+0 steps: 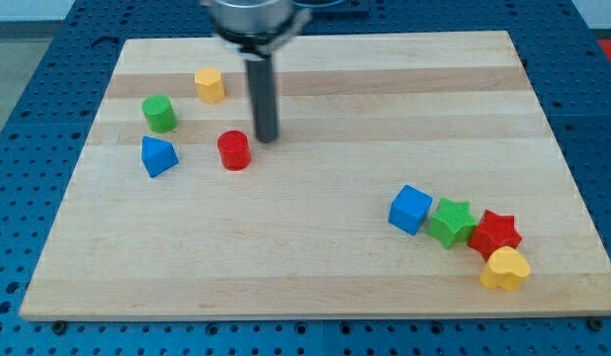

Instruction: Push red circle to the blue cube

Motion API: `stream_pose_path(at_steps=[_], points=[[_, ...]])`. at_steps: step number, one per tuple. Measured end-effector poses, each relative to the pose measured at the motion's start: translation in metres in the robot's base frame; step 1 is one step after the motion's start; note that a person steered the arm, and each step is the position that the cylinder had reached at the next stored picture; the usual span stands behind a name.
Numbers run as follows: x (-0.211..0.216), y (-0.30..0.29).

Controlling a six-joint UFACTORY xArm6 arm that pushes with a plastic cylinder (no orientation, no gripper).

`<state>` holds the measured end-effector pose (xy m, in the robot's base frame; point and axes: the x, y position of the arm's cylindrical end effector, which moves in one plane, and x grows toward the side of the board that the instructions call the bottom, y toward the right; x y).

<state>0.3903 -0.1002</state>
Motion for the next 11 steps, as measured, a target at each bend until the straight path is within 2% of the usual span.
stream_pose_path(at_steps=[1, 2, 3, 6, 11], points=[[0.0, -0.075], [0.022, -0.067], [0.036, -0.01], [0.036, 0.043], [0.044, 0.067]])
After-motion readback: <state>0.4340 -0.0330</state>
